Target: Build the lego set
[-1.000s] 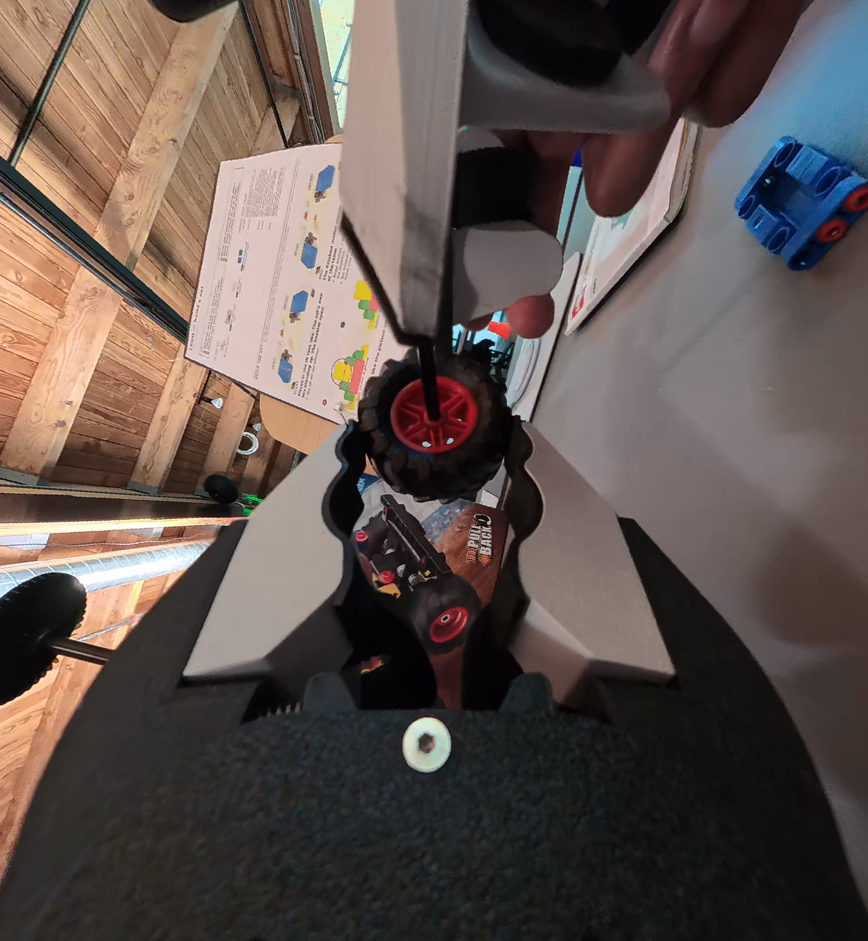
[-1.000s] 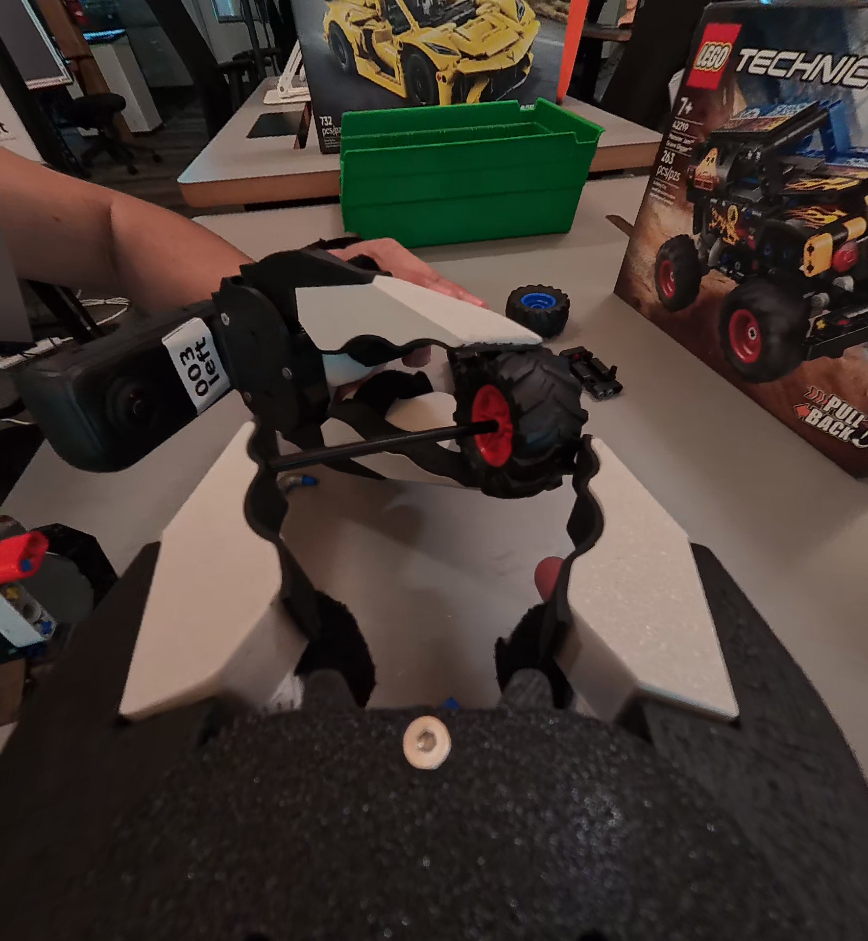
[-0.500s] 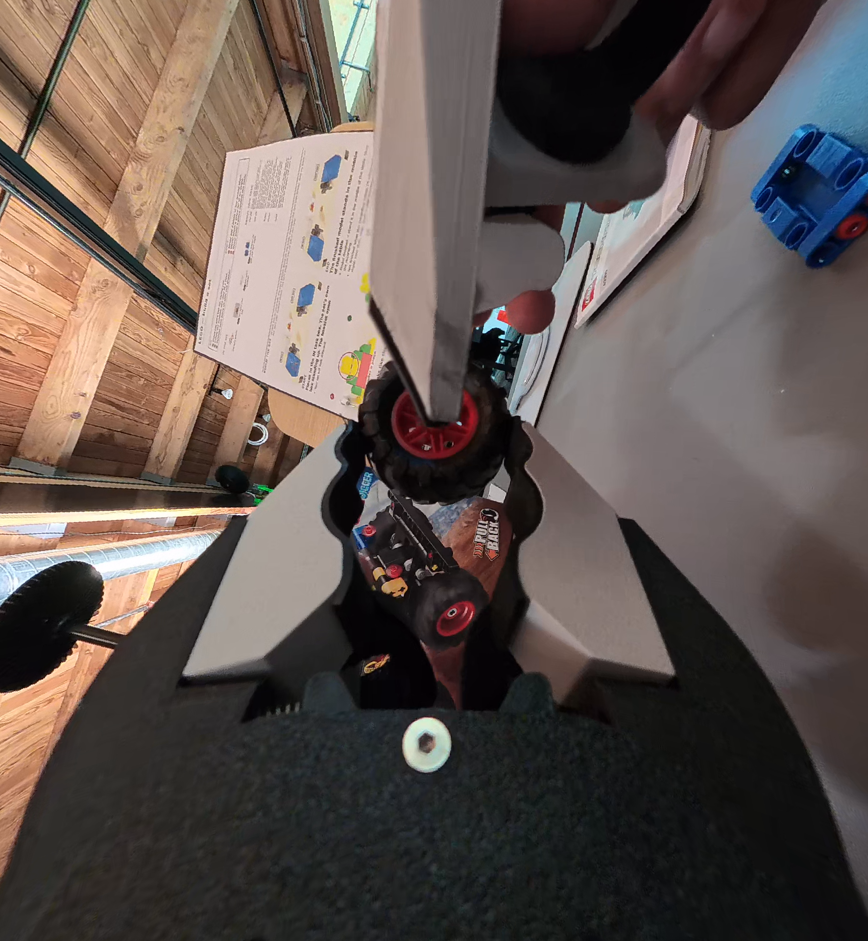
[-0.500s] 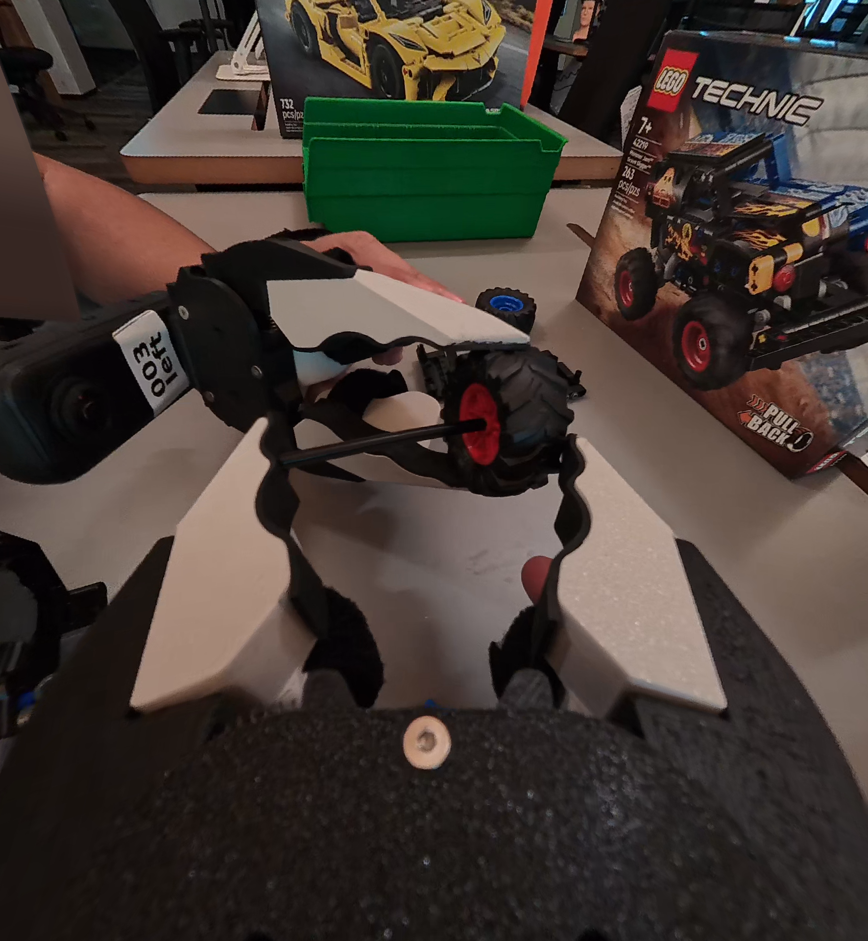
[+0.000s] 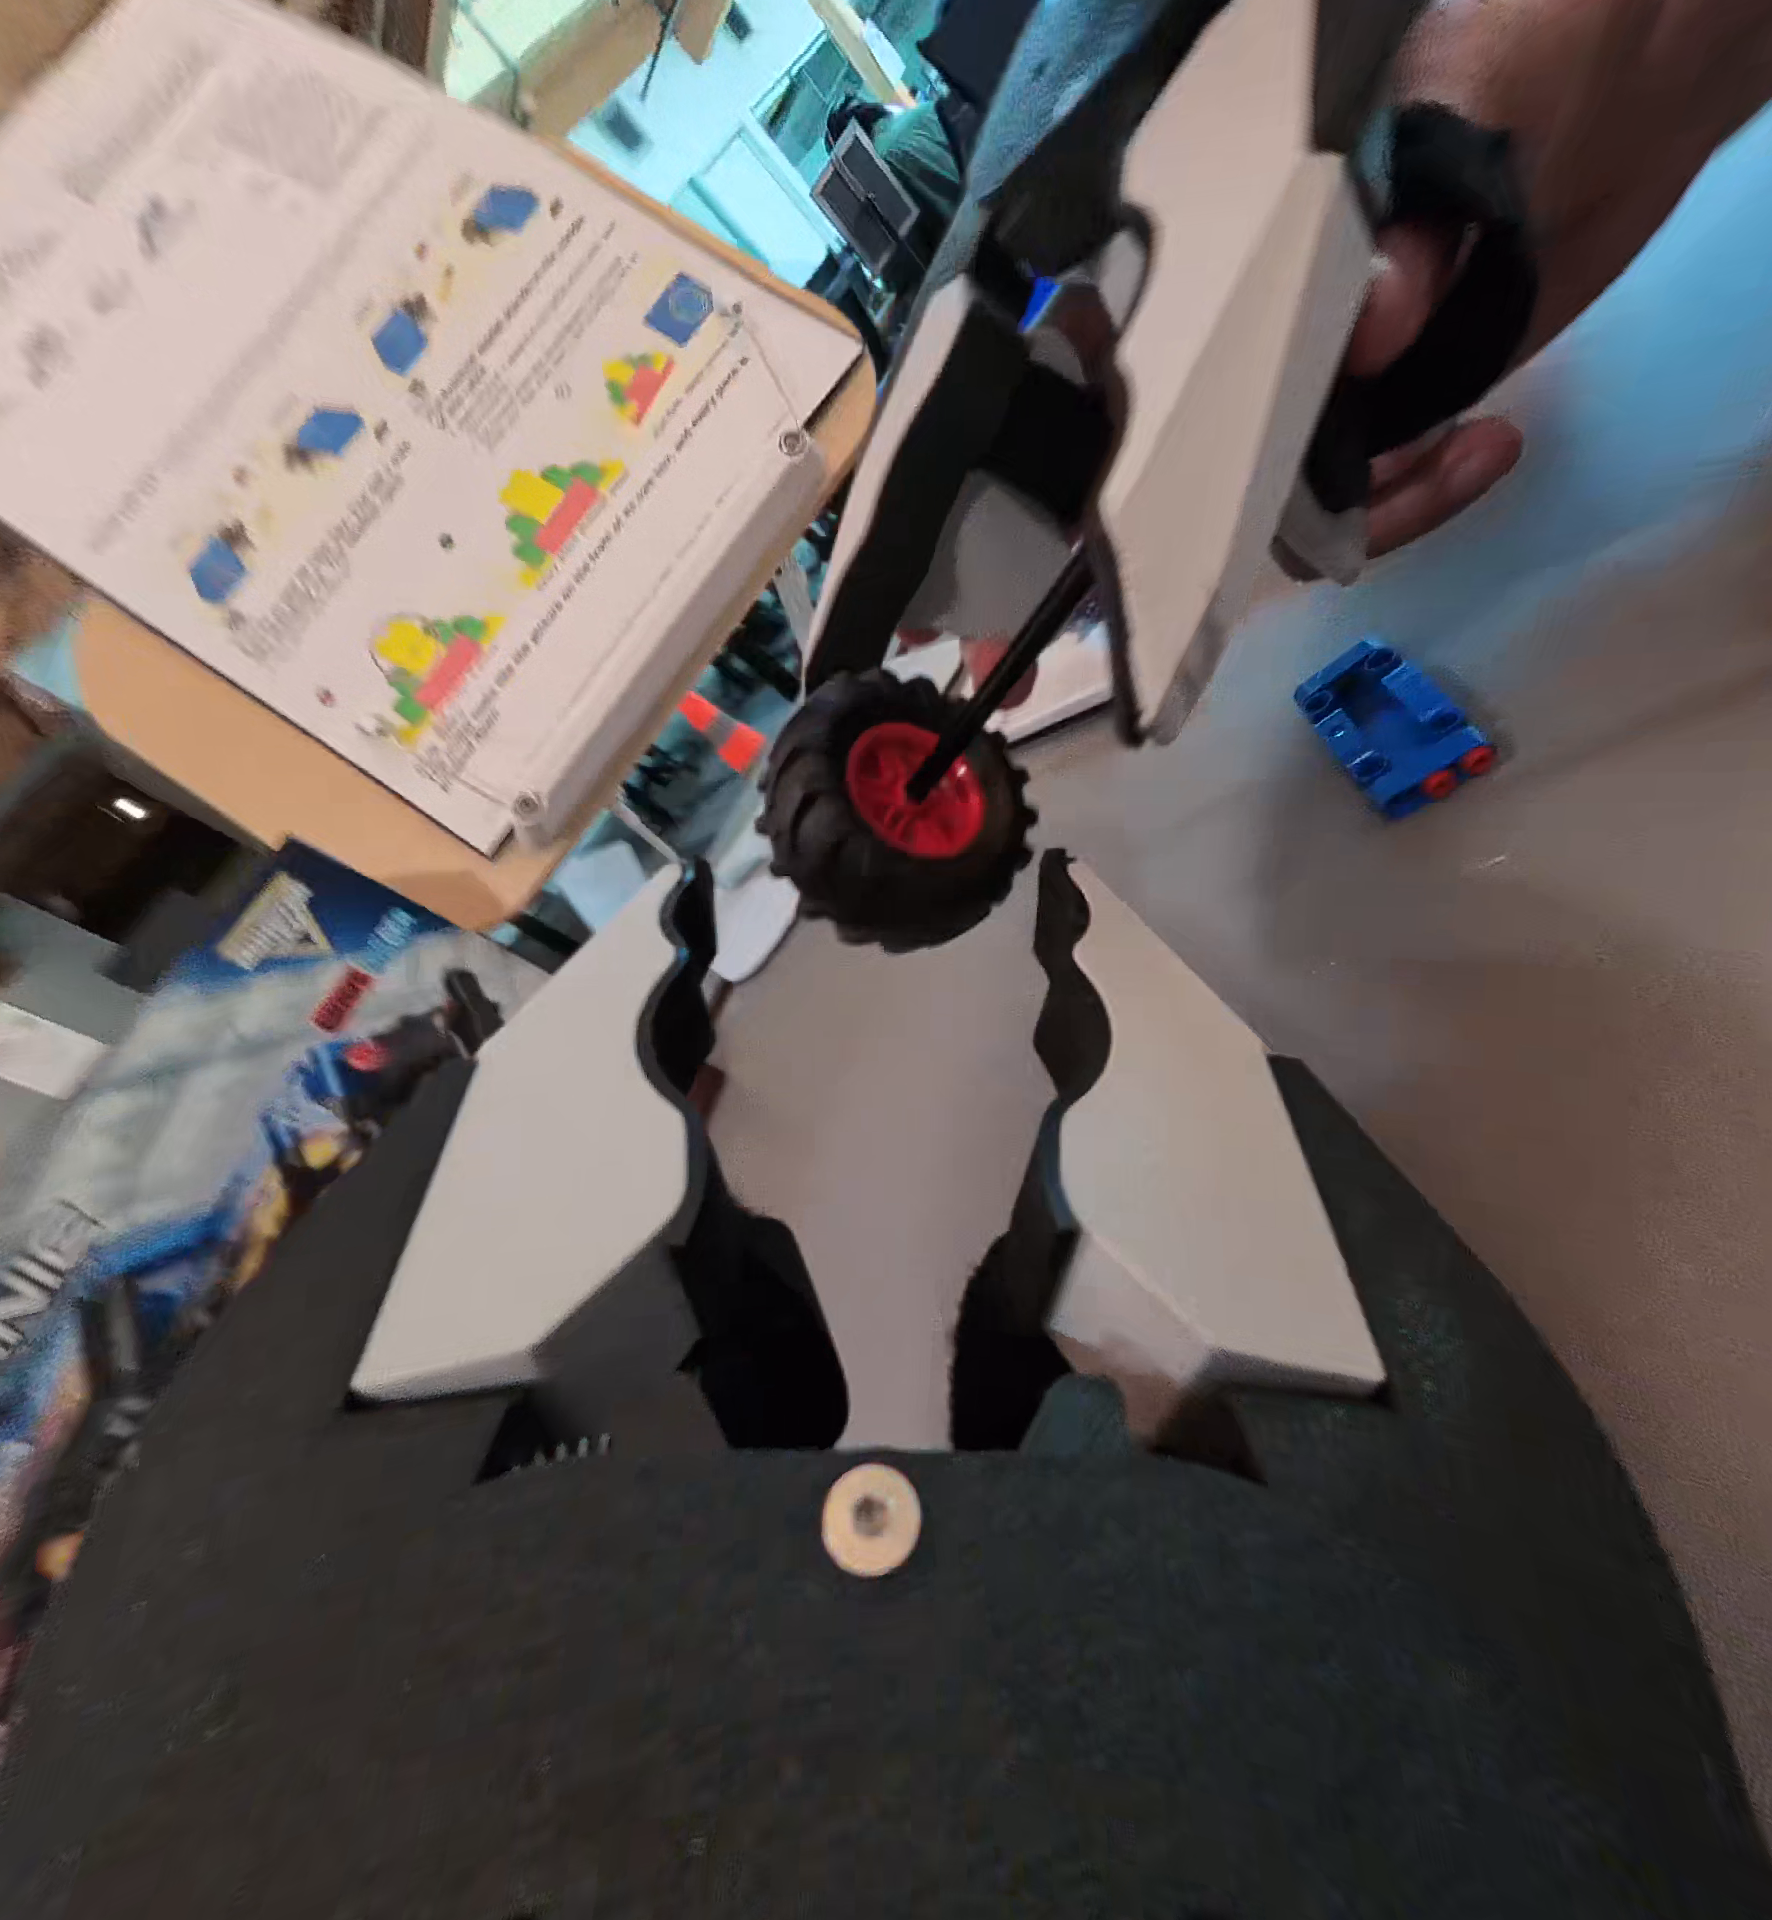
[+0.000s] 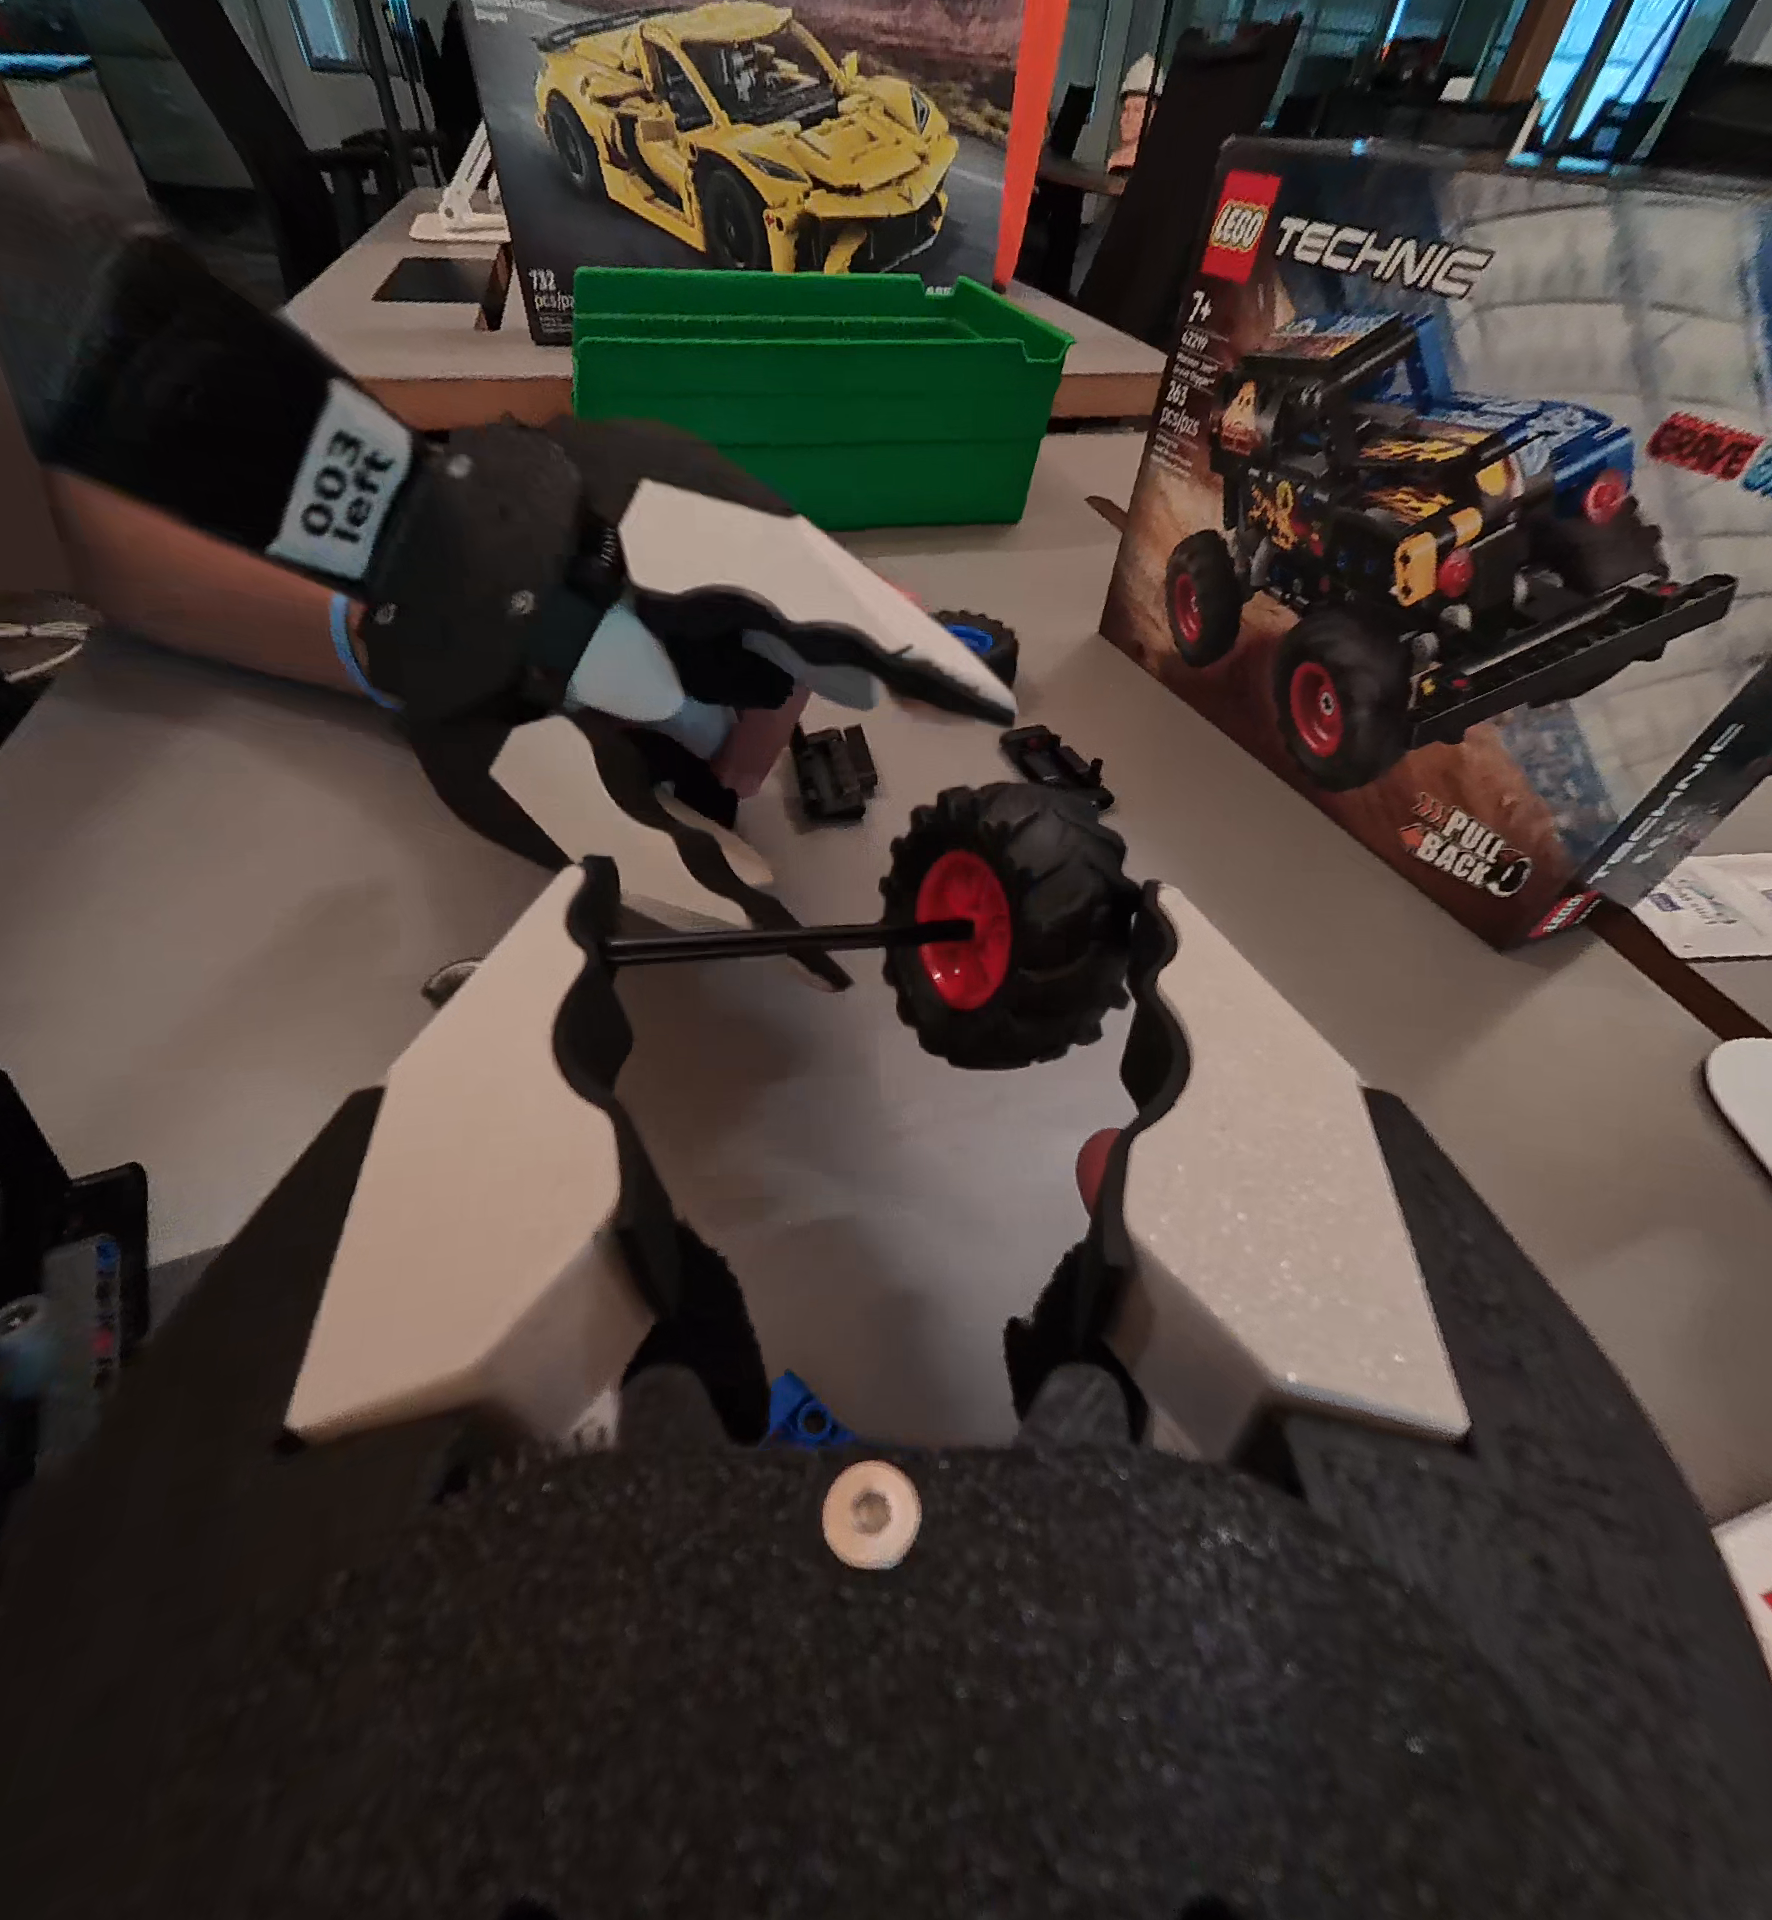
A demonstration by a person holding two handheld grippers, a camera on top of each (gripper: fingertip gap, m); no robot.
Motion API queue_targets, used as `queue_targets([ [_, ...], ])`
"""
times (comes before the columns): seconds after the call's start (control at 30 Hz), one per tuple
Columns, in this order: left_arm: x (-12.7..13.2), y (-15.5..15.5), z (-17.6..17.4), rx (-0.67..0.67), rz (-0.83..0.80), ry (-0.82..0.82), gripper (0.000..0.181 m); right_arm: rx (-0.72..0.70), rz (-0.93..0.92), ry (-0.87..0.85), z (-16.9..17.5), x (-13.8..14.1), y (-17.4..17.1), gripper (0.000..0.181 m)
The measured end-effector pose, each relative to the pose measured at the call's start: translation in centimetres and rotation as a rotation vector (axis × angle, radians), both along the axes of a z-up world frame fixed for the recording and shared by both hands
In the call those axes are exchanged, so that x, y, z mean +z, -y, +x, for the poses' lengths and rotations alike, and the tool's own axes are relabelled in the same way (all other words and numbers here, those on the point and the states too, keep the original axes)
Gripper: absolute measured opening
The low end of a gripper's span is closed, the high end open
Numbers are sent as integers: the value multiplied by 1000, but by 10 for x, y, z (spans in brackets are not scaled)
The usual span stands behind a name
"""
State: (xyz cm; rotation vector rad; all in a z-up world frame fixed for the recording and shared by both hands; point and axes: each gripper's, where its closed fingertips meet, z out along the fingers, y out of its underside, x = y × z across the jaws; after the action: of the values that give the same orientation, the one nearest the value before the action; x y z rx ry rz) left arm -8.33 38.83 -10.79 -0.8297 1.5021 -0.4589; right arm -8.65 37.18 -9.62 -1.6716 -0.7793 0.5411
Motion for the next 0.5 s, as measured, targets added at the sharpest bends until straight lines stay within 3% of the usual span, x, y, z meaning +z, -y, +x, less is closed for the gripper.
queue_targets([
  [0.03, -3, -1, -2, -28, -104, -15, 64, -4, 8, -18, 2, 3, 0, 95],
  [0.07, -6, -1, -2, -66, -222, -32, 66, 3, 15, -34, 3, 5, 1, 81],
  [0.1, -6, 1, -2, -104, -332, -40, 67, -18, 47, -52, 6, 10, -1, 39],
  [0.13, -6, 4, 0, -139, -422, -51, 65, -35, 77, -82, 7, 15, -2, 37],
  [0.17, -9, 6, 3, -168, -501, -81, 57, 1, 77, -86, 2, 16, 1, 46],
  [0.23, -23, 2, 8, -161, -582, -176, 57, -52, 20, 27, 6, 2, -6, 54],
  [0.4, -33, -22, -7, -104, -545, -246, 54, -44, -170, 44, 15, -25, -10, 52],
  [0.5, -25, -32, -22, -113, -510, -268, 47, -13, -295, 23, 12, -41, -9, 49],
])
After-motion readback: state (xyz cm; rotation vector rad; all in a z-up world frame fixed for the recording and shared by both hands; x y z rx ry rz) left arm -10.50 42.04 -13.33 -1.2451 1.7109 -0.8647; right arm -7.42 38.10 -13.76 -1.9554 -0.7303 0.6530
